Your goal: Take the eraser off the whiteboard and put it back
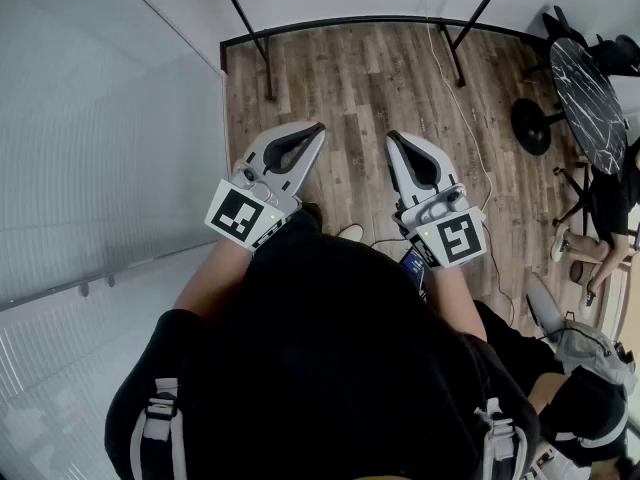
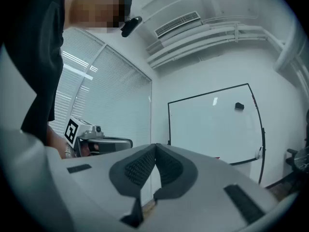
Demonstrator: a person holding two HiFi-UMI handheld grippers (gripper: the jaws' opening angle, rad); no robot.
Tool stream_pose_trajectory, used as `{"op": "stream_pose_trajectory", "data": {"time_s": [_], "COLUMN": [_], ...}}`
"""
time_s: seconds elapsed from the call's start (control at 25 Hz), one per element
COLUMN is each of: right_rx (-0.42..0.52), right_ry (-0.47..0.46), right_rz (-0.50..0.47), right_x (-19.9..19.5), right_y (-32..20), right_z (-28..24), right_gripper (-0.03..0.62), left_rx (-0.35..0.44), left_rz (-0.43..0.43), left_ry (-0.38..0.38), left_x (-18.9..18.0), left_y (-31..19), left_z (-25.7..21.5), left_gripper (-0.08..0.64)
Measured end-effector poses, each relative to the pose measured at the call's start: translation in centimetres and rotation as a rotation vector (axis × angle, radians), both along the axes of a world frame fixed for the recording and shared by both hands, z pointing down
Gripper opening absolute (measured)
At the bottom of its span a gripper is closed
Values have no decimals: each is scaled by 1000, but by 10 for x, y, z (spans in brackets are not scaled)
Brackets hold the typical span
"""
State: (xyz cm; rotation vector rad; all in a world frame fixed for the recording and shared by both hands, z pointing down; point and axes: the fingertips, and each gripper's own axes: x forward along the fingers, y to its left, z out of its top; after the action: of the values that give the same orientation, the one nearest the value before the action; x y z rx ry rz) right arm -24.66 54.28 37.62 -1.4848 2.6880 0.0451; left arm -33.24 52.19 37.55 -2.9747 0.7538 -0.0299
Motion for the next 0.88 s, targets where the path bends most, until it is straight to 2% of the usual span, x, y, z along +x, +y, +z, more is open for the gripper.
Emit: {"op": "stream_pose_trajectory", "data": {"time_s": [0.2,0.36,0.68,0.88], "right_rx": [-8,5,-3,-5], "right_ry": [2,-49,-36,-26], "right_rz": [20,17,63,76], "right_x": [5,10,41,62], "right_y": [3,4,6,-11], "right_z": [4,-2,2,-5], "right_gripper": [3,2,3,3], "left_rx": [-8,-16,-10,-18], "left_rz": [13,30,89,109], "left_ry": [-3,1,14,20], "left_x": [5,15,44,68], "left_y": [2,-1,0,-23], "left_z": [5,6,7,4], "left_gripper": [3,3,3,3]}}
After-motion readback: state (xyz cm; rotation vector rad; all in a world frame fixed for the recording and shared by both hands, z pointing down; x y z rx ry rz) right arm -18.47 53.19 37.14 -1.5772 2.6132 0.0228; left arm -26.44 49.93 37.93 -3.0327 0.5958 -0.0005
